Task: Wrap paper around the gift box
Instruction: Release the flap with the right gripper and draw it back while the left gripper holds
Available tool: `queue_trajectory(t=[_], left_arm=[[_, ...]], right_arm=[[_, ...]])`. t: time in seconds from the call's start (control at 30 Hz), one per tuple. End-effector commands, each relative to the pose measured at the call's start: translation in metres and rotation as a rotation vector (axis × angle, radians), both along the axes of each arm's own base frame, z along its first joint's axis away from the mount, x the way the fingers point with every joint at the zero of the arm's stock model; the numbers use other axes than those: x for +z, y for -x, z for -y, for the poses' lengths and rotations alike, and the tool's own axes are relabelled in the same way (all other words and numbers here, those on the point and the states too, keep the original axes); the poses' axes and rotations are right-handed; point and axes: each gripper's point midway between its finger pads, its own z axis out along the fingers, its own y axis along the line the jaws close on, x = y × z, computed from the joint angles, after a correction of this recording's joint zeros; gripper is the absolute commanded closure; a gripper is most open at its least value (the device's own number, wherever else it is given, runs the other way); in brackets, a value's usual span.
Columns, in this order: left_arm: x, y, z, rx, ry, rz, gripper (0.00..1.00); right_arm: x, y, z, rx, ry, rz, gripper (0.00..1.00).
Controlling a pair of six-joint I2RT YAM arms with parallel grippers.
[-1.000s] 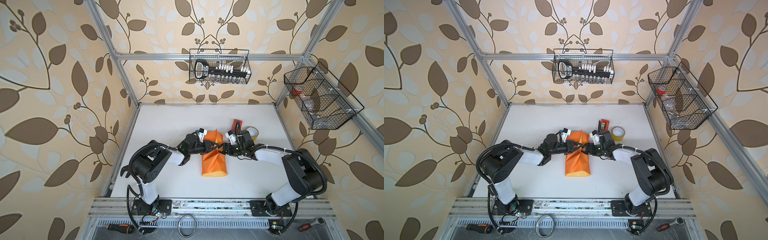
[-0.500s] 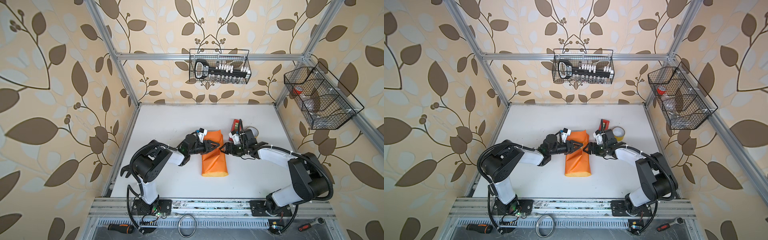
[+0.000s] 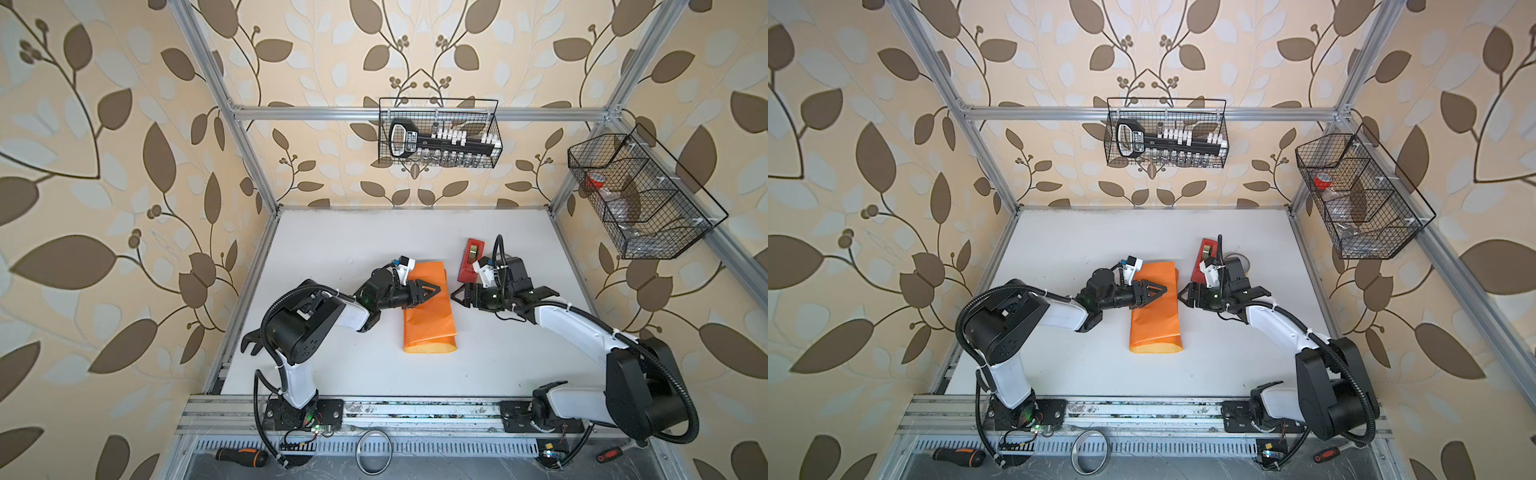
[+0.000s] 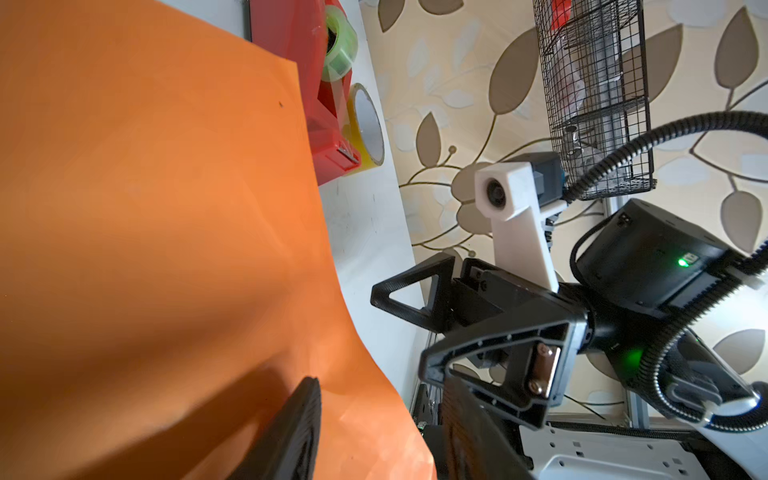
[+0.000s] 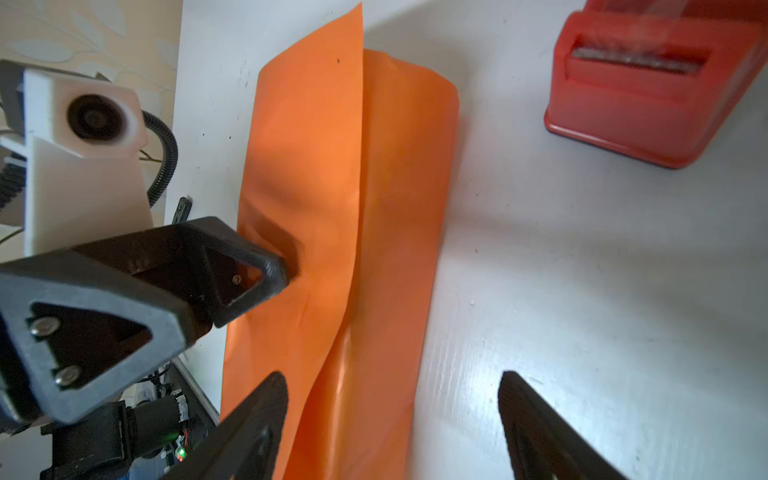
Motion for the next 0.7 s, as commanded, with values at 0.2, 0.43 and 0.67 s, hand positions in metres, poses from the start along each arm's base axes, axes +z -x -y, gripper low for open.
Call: queue_trajectory(t=[0.2,0.43,0.67], left_arm=[[-0.111,0.034,-0.023,-0.003,-0.288,-0.257,0.49],[-0.105,0.032,-0.021,-0.005,-0.292,-0.244,0.49],[-0.082,0.023,-0.013,-0.014,-0.276,-0.205,0.48]], right_arm=[[0.005,-0.004,-0.023,0.032,-0.076,0.045,0.14],[-0.025,-0.014,-0.034,0.046,-0.051,-0.011,0.13],[-0.068,0.005,-0.019,0.02,-0.004,-0.099,0.2]])
